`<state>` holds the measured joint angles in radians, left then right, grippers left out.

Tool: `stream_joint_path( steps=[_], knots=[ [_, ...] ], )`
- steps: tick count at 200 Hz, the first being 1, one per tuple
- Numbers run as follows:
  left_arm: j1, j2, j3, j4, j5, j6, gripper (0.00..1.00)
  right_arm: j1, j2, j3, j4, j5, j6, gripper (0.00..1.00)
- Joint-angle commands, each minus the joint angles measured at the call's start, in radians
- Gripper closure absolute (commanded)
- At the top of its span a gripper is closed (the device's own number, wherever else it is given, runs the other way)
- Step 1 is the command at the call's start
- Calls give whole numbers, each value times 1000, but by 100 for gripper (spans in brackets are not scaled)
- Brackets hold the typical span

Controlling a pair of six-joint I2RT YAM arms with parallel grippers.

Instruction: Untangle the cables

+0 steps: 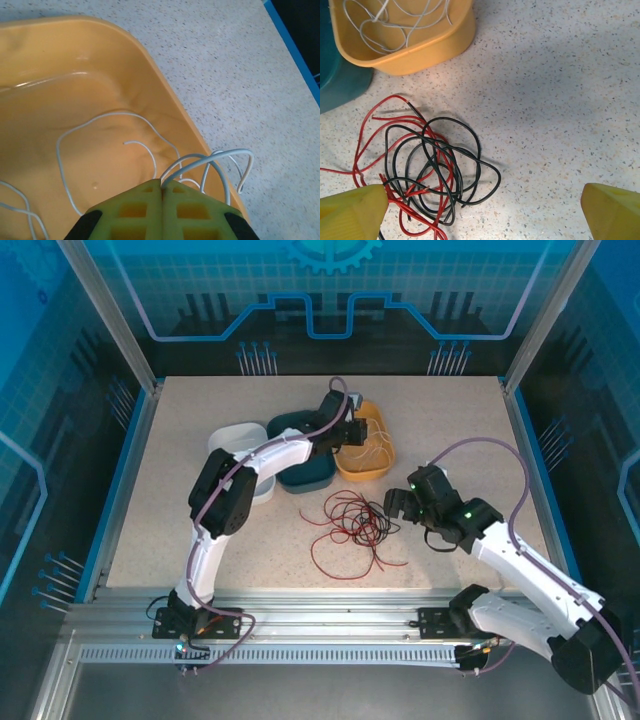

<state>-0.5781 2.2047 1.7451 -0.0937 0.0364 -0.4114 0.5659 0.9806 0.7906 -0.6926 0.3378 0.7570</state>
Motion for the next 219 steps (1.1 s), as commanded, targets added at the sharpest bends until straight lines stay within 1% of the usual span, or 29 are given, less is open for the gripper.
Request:
stream_joint_path(
  steps=[1,14,59,78,90,106,109,135,154,170,183,219],
  knots=[
    [15,44,63,-63,-45,-4,94,-15,31,40,-59,34,31,0],
    [20,57,77,-65,-48,-17,93,-14,49,52,-68,36,32,0],
    [38,51,102,-74,-38,-27,77,-13,117,76,-90,32,29,0],
    [40,28,94,-74,-36,-18,73,-14,145,81,-95,26,36,0],
    [40,7,83,-72,-28,-17,73,-14,162,83,-97,21,40,0],
    [40,-35,56,-62,-7,-24,71,-14,185,82,-106,21,52,0],
    [40,-45,46,-56,-1,-25,71,-14,189,109,-107,21,52,0],
    [40,-144,-40,-3,33,-38,61,-9,215,132,-110,23,59,0],
    [40,-241,-135,45,43,-34,56,8,225,144,-101,25,57,0],
    [40,-337,-244,109,30,-35,47,35,229,152,-93,50,62,0],
    [40,-406,-308,127,8,-33,33,59,237,162,-91,76,64,0],
    [40,-569,-474,154,-38,-30,1,107,302,211,-117,120,55,0]
  ],
)
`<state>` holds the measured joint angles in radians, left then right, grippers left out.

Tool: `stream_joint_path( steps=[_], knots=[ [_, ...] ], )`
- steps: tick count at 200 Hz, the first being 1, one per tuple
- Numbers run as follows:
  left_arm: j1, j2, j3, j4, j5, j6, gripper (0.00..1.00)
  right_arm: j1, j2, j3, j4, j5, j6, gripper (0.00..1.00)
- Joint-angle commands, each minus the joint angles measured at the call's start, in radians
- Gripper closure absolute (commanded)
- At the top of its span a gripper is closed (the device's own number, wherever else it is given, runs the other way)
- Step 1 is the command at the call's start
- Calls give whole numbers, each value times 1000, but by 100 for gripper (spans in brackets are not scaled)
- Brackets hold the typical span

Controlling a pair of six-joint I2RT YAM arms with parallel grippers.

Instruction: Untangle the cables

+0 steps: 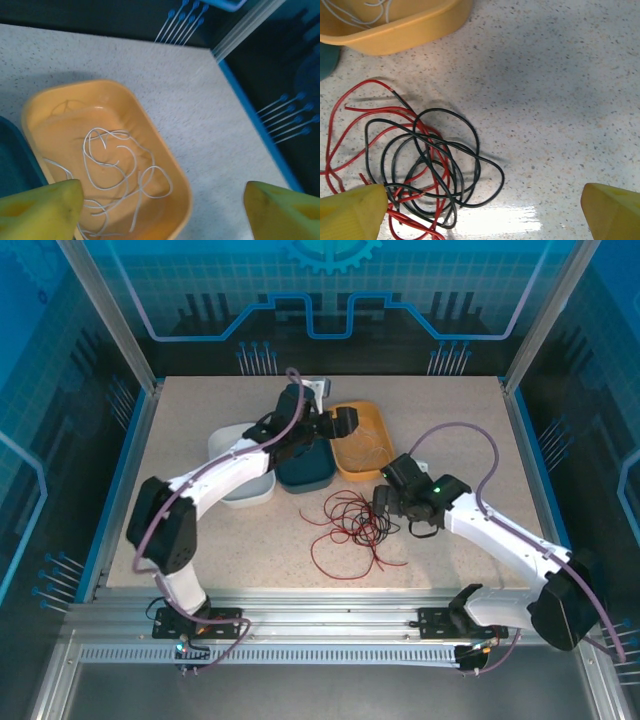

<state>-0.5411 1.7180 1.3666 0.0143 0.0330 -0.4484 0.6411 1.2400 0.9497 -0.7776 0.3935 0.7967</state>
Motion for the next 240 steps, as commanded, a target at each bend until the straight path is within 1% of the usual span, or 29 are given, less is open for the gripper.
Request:
stream_joint_path(
  steps=[1,26,68,94,124,147,177,190,212,240],
  knots=[
    [3,-88,-100,46,-36,6,1,34,44,54,-33,66,15,0],
    [3,-180,-203,57,-82,-1,1,81,102,102,-64,107,7,0],
    [12,-346,-381,77,-187,-22,1,138,177,176,-77,114,-29,0],
    [45,-467,-489,40,-216,-50,1,201,227,220,-99,149,-74,0],
    [85,-620,-611,-23,-241,-72,1,263,305,284,-138,148,-131,0],
    [109,-736,-679,-105,-269,-104,1,294,354,327,-164,130,-155,0],
    [143,-882,-768,-171,-309,-145,1,311,398,372,-179,54,-217,0],
    [158,-941,-801,-197,-330,-160,1,316,429,404,-210,40,-238,6],
    [179,-1014,-845,-215,-356,-184,1,320,489,463,-264,15,-282,21],
    [195,-1054,-865,-212,-353,-190,1,321,552,505,-282,-30,-358,31]
  ],
)
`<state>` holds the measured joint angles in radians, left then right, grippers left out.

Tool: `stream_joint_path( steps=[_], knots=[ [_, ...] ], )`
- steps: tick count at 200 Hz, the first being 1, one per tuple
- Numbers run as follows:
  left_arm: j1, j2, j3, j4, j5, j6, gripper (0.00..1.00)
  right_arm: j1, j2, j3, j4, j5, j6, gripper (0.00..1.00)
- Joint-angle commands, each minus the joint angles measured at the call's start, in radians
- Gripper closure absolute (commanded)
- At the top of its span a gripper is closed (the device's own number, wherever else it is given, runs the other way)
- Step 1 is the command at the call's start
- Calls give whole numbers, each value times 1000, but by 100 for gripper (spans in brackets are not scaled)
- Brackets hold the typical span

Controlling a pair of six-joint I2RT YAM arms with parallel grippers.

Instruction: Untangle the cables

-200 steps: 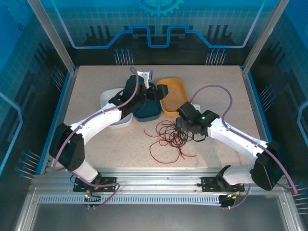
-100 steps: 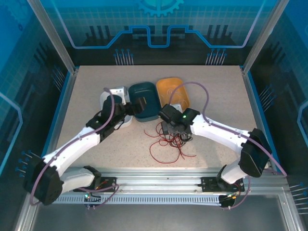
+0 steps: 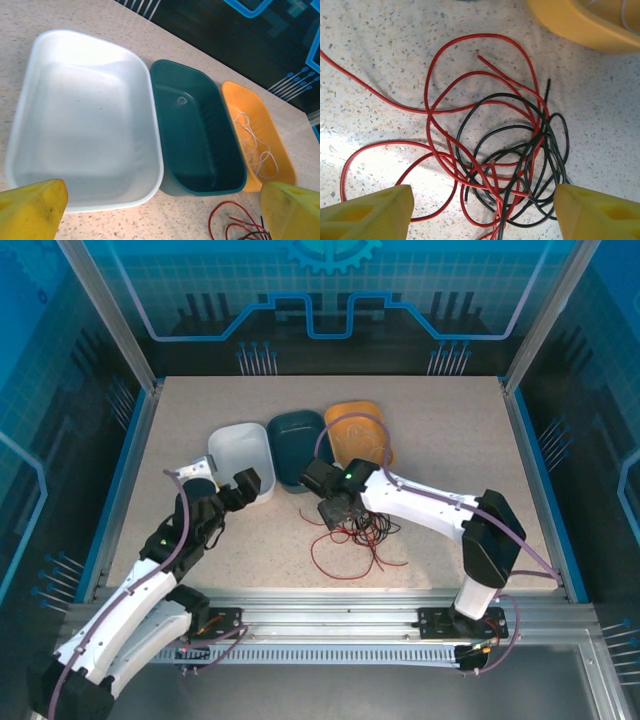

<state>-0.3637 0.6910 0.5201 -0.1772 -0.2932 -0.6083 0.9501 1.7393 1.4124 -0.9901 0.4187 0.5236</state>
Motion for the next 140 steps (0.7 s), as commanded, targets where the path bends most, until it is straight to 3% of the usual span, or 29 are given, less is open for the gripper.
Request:
stream_joint_path(
  steps=[1,69,140],
  knots=[
    [17,-27,-18,-21,-26,-30,1,12,55,43,-70,-56,-88,32],
    [29,8,-17,0,1,-31,1,-19,165,79,-107,-60,-170,57],
    [49,48,-12,25,42,-31,1,-48,206,86,-90,-72,-186,65]
  ],
)
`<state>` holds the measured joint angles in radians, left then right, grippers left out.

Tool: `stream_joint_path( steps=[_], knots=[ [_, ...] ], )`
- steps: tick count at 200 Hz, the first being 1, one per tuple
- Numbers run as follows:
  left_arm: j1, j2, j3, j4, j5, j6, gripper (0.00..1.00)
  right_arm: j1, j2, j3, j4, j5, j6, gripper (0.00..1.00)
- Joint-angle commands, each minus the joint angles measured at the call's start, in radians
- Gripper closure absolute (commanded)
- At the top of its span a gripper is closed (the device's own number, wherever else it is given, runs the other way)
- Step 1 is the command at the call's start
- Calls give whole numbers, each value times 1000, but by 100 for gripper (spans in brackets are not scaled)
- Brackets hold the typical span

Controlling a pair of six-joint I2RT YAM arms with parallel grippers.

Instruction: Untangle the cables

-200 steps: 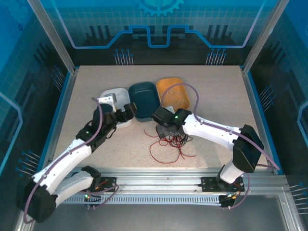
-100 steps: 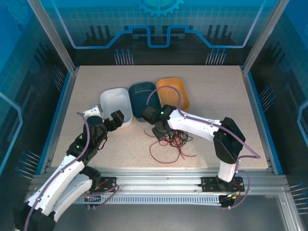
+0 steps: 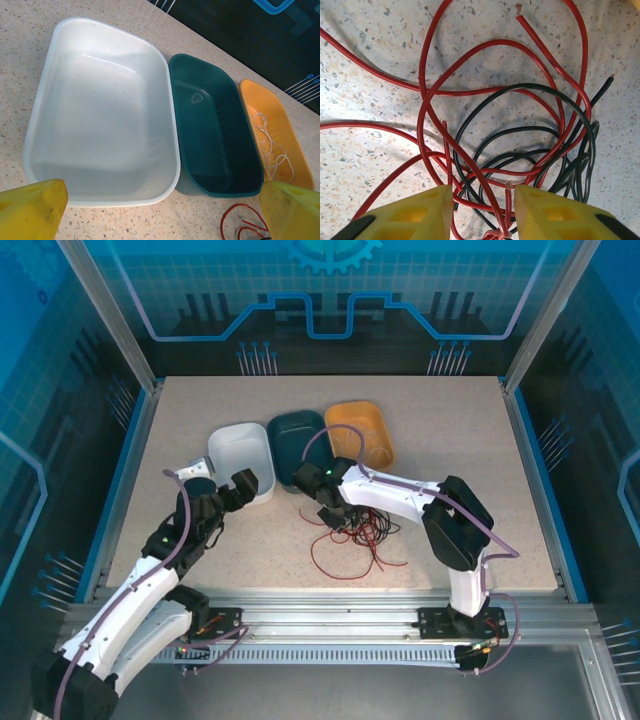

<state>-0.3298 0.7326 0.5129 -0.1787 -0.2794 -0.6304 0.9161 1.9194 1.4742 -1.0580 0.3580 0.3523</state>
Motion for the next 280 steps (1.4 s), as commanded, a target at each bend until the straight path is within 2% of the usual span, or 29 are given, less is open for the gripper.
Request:
stream_joint_path(
  steps=[1,50,138,197,249,280],
  knots=[
    [15,7,-5,27,28,-9,1,-14,26,25,-22,-12,-14,65],
    [24,17,-6,34,43,-11,1,-23,38,20,-22,-16,-11,72],
    [34,34,-17,49,68,-10,1,-3,11,15,-18,-63,26,94],
    [35,49,5,44,98,20,1,14,-66,16,-39,-41,58,100],
    [35,80,12,62,148,37,1,13,-159,23,-43,-31,77,100],
    [35,113,17,97,214,65,1,10,-215,31,-42,-7,97,100]
  ],
)
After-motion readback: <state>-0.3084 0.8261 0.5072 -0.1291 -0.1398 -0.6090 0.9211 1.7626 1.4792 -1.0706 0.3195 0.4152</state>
